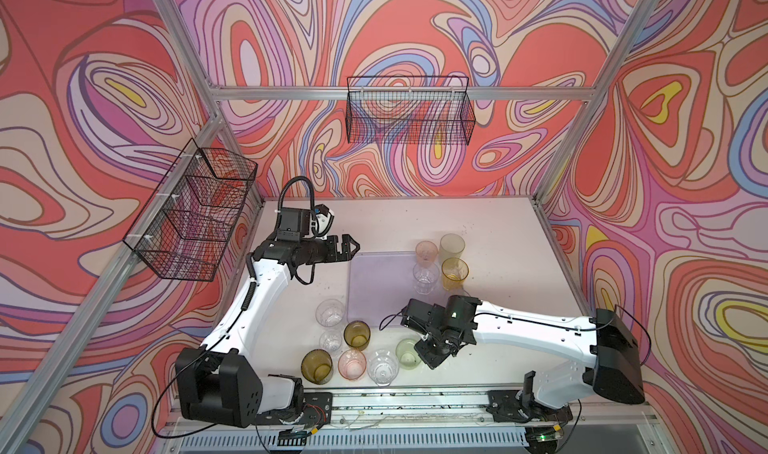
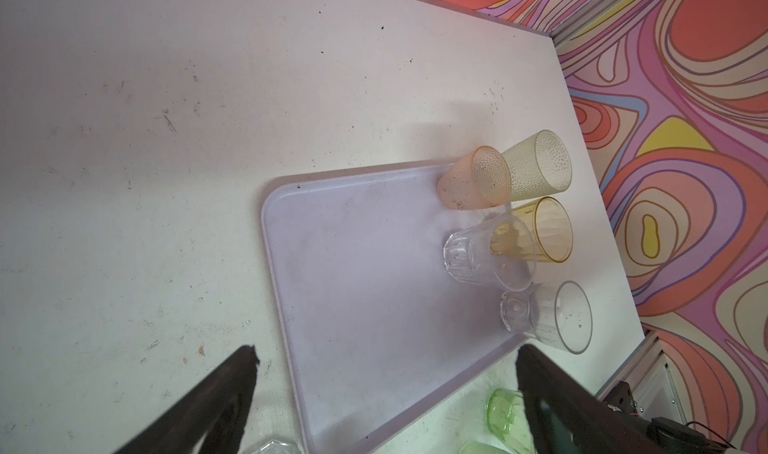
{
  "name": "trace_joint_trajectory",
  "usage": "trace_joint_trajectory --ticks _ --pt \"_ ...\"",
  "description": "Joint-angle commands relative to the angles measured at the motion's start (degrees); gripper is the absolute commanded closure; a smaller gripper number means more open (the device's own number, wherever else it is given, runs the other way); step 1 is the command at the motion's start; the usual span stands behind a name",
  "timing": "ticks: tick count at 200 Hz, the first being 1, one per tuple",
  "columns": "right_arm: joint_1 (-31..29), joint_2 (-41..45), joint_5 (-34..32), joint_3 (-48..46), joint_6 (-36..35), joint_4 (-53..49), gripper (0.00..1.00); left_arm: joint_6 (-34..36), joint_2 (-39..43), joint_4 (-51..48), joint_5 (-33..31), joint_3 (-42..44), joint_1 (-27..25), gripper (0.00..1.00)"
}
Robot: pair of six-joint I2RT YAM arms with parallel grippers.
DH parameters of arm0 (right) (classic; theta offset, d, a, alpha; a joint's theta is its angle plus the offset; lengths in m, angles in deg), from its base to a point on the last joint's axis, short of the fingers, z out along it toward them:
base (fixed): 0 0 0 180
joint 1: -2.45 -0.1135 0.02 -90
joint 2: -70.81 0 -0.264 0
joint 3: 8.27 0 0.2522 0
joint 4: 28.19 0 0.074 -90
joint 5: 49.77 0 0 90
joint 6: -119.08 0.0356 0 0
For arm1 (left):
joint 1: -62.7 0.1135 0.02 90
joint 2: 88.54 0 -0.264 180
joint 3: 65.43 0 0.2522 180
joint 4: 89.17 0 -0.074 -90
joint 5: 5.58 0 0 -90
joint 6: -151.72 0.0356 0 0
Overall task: Place the glasses into the tray
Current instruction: 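Lower the right gripper over the light green cup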
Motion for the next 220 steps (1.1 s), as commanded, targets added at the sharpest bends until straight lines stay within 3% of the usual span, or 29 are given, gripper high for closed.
trace_joint_trajectory --ticks 1,176,220 --pt "-0.38 1.75 -0.09 -1.34 0.54 1.53 0.69 -0.24 -0.02 0.06 0.34 0.05 0.26 0.00" --pt "-0.36 -1.14 -3.33 -3.06 -0.30 2.45 0.80 -0.18 -0.11 -0.01 0.39 0.07 0.26 0.00" --pt "-0.38 -1.04 -3.51 -2.54 -0.44 1.74 0.87 -0.24 -0.28 -0.01 0.62 -0.07 0.26 0.00"
